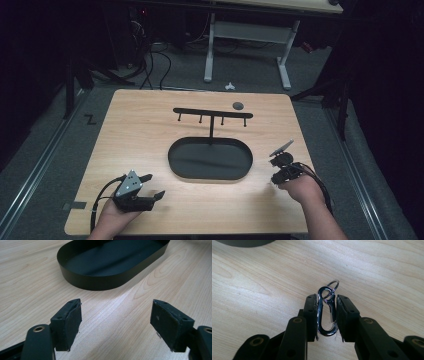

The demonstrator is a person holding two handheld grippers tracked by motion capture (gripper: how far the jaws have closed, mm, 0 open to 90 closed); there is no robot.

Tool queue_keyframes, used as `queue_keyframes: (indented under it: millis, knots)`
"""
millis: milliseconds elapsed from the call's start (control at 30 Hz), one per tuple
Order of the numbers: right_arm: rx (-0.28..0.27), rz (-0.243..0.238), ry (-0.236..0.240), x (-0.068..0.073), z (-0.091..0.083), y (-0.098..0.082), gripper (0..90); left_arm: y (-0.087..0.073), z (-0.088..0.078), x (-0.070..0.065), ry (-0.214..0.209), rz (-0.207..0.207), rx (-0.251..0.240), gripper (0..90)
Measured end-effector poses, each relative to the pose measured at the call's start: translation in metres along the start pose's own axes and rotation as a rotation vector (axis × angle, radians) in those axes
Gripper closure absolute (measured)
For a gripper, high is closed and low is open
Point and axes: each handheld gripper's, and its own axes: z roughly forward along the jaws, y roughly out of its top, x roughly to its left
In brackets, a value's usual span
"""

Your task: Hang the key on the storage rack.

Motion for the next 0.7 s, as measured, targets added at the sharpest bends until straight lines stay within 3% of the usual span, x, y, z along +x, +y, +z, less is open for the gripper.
queue_keyframes:
  millis: [267,433,700]
  knots:
    - [0.032,-0.022,0.009,0.005,0.021,-0.005,71.4,0.0,0.0,0.0,-0.002,0.001,0.003,25.4]
    - [0.049,-0.031,0.012,0.006,0.025,-0.005,70.8,0.0,0.0,0.0,-0.001,0.0,0.002,25.5]
    - [0.025,-0.024,0.005,0.005,0.028,-0.003,69.2,0.0,0.0,0.0,-0.002,0.002,0.007,25.5]
